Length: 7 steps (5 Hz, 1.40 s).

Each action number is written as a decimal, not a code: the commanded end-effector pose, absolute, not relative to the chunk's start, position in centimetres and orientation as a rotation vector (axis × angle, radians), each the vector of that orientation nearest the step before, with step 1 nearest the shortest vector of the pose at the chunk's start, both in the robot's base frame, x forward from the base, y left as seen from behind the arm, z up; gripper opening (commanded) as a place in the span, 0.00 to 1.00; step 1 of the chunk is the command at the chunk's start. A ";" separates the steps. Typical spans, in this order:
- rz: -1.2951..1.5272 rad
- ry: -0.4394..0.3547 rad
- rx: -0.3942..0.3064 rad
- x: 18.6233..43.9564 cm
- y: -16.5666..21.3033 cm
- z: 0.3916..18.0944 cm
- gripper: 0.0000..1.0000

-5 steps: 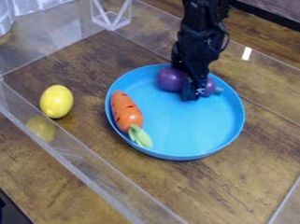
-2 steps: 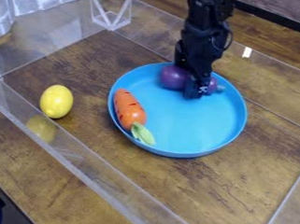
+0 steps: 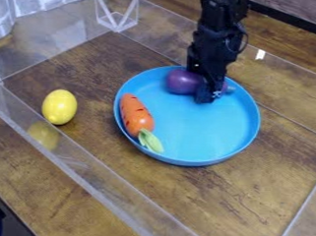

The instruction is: Remove the purple eggplant from the blue tray and put it on the table

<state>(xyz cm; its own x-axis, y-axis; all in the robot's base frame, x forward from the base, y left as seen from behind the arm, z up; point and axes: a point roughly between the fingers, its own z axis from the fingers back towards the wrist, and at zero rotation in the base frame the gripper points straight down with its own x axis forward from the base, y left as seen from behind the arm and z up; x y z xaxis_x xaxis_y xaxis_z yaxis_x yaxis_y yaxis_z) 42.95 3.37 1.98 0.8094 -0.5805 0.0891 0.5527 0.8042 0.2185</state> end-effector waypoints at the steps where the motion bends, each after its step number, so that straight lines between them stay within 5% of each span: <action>1: -0.615 -0.088 0.169 42.0 3.2 -0.3 0.00; 7: -0.609 -0.070 0.251 41.5 5.2 4.9 0.00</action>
<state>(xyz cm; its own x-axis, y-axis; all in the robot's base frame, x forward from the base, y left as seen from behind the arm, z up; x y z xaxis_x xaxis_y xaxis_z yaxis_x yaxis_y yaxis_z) 41.26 4.31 2.93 0.8081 -0.5878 -0.0379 0.5802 0.7832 0.2237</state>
